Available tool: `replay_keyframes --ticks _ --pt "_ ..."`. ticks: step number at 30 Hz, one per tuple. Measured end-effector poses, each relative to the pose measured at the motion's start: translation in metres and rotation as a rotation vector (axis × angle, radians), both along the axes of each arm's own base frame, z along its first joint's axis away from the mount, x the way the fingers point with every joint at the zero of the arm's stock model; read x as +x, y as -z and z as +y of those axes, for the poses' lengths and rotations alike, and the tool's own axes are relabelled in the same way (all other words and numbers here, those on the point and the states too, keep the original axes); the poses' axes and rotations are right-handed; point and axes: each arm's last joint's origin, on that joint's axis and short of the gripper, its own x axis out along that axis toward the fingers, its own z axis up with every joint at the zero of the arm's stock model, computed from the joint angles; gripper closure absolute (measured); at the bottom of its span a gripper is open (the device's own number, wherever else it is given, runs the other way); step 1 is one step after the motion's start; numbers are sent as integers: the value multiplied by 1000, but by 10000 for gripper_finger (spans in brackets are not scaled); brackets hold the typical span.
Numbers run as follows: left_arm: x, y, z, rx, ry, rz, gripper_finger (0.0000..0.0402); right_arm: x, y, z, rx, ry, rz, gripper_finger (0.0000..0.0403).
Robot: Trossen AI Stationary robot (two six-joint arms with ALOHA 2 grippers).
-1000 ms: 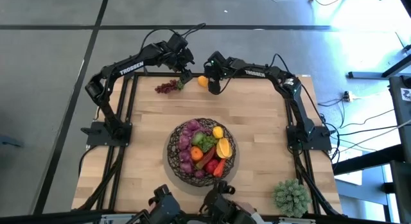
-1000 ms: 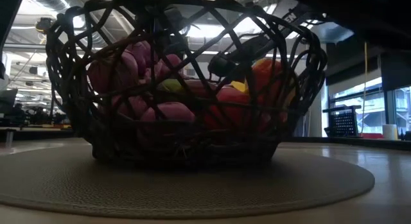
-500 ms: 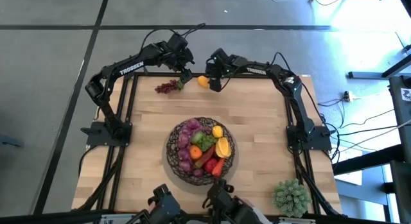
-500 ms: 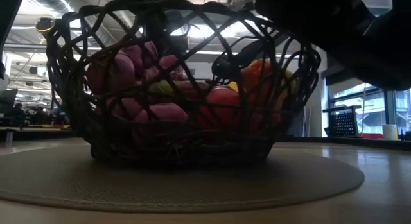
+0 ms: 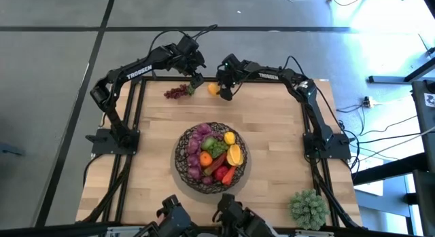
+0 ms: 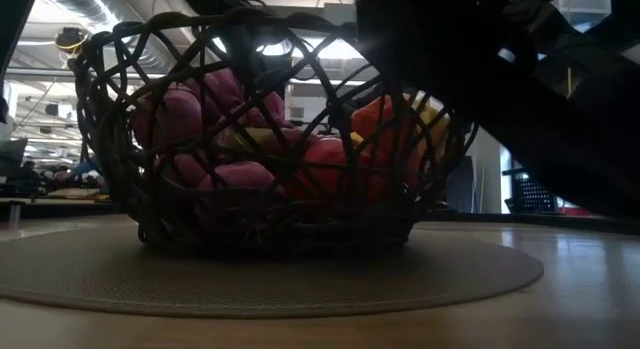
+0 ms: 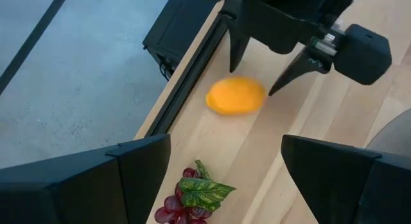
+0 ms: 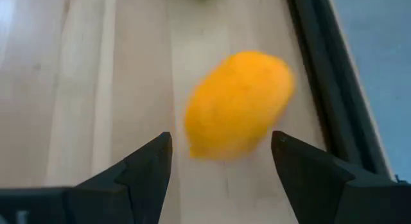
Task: Build produce basket
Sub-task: Put the lemon into the mesh basket
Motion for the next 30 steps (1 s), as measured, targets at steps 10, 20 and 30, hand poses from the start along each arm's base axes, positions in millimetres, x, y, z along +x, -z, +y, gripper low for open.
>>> replay_keyframes --ticks 10,20,30 --pt "0 0 0 0 -1 0 113 0 0 -1 19 99 21 144" --pt "0 0 0 -1 -1 0 113 3 0 3 255 376 7 144" --pt "0 0 0 1 1 1 113 19 -12 11 351 502 -76 144"
